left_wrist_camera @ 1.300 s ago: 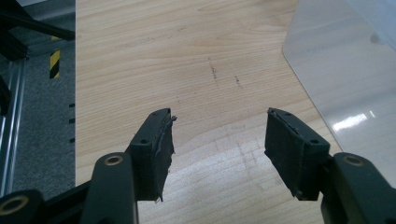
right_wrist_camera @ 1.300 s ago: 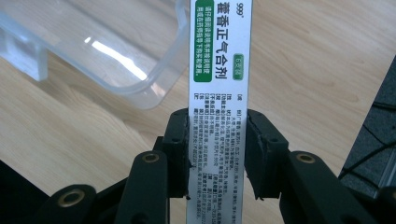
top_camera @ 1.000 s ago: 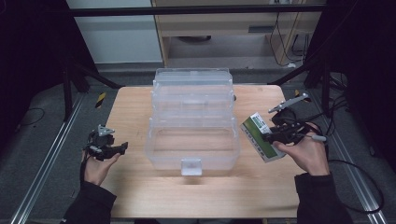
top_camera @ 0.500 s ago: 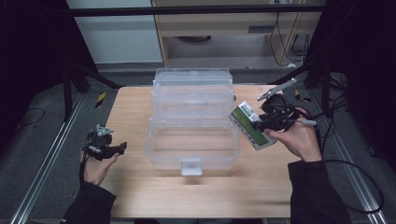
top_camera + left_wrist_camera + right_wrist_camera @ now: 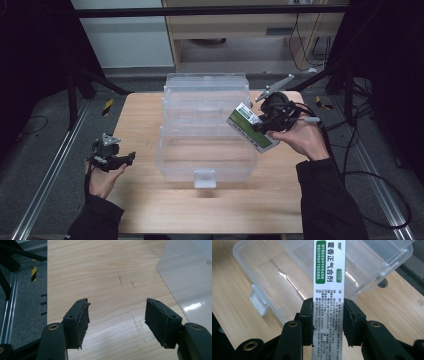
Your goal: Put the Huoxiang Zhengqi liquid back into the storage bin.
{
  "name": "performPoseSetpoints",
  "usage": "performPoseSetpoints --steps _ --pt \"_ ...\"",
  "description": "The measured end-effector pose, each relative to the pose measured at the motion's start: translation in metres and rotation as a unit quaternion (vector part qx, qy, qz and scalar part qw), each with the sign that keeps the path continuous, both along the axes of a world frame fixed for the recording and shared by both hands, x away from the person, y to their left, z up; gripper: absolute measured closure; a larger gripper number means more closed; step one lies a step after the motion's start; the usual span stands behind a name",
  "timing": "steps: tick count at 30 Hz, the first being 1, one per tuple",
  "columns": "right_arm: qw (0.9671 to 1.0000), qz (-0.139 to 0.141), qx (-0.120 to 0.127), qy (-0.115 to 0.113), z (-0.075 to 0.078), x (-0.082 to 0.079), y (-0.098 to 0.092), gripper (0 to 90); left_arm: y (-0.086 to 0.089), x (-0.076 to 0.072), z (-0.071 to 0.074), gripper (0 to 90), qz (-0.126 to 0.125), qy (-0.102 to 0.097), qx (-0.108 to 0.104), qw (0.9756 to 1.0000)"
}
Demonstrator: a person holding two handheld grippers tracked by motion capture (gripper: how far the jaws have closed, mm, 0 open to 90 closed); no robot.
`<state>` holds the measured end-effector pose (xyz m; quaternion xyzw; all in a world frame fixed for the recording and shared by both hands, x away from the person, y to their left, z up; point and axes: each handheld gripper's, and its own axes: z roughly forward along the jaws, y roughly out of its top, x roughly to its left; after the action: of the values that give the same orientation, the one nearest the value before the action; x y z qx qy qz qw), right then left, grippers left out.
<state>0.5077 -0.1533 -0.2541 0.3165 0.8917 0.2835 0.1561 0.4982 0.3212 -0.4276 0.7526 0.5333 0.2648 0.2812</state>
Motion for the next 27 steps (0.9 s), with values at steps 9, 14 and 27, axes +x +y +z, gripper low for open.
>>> performPoseSetpoints --steps 9,14,27 --pt "0.9985 0.052 -0.003 0.016 -0.006 0.011 0.011 64.4 0.0 0.001 -0.001 34.5 -0.001 0.005 -0.001 1.0" --pt "0.9963 0.082 -0.01 0.02 -0.012 0.015 0.017 64.4 0.0 0.001 -0.002 34.3 -0.001 0.006 0.0 1.0" --pt "0.988 0.143 -0.037 0.046 -0.022 0.022 0.035 64.3 0.001 0.002 -0.002 33.6 0.0 0.007 0.0 1.0"
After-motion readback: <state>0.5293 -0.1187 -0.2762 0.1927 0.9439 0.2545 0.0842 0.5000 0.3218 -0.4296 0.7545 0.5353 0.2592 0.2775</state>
